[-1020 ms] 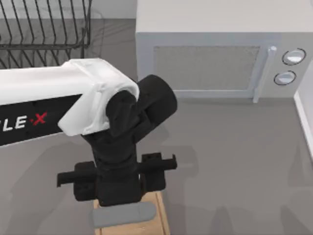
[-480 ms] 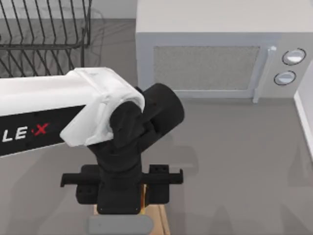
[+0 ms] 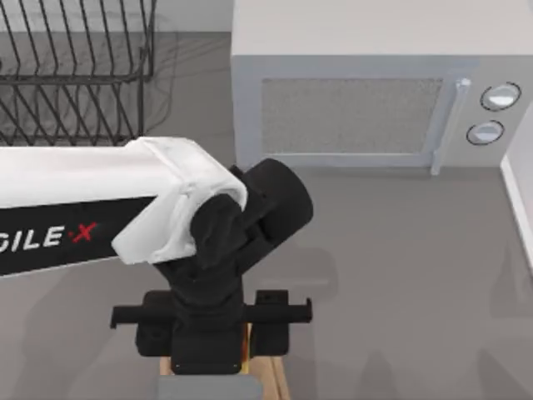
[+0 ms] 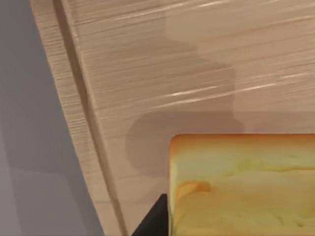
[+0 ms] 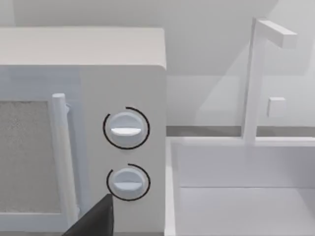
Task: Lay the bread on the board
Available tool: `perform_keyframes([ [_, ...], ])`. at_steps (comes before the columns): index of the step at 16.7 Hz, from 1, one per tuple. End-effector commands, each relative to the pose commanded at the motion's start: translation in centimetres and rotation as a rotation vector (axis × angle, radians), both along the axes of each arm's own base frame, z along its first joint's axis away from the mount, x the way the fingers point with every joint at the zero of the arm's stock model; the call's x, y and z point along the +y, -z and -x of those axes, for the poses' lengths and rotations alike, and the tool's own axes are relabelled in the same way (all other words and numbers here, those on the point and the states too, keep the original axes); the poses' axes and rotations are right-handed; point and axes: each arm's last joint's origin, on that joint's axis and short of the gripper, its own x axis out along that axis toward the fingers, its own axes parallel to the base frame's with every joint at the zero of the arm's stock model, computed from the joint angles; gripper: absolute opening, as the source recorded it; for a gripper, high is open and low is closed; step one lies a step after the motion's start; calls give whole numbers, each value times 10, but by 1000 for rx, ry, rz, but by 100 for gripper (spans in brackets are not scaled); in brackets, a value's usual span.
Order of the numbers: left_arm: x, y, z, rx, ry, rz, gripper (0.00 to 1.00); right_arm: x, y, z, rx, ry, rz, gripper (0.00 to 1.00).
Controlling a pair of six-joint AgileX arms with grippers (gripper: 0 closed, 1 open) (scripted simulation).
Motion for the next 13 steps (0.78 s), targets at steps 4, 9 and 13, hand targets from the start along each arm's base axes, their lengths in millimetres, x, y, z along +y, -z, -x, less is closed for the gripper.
perform_keyframes([
  [4,-1,14,0,-7,5,9,0,0,0,0,0,0,0,100],
  [9,0,22,2,3,5,-4,0,0,0,0,0,0,0,100],
  [13,0,22,2,3,5,-4,23,0,0,0,0,0,0,100],
])
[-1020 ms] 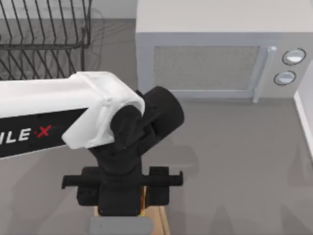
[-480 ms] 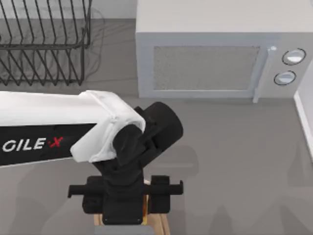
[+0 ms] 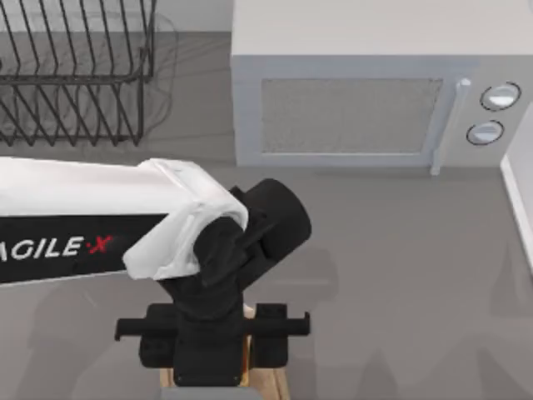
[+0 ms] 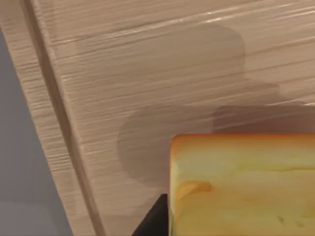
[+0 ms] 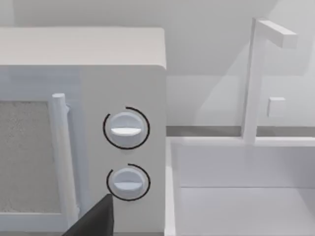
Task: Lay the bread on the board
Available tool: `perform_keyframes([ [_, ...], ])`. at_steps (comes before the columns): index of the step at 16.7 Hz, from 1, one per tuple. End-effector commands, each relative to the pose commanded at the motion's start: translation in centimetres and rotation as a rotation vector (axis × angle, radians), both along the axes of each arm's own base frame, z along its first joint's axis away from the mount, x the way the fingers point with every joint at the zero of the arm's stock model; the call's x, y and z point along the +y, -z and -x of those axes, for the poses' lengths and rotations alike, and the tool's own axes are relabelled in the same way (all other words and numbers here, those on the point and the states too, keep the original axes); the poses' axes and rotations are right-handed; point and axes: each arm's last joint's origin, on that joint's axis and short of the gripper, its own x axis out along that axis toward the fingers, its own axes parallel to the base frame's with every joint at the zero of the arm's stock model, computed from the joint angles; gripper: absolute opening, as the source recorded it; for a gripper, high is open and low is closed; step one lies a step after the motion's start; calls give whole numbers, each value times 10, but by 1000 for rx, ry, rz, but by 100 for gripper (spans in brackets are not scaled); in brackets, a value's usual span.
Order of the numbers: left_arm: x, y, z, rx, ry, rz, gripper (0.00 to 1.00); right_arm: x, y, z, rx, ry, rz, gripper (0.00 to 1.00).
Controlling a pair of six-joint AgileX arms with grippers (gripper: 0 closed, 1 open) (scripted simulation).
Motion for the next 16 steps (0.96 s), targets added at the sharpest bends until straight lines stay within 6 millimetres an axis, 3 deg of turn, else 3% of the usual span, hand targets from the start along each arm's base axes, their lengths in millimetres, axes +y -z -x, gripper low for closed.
perform_keyframes([
  [10,0,0,0,0,0,0,98,0,0,0,0,0,0,100],
  [16,0,0,0,0,0,0,100,0,0,0,0,0,0,100],
])
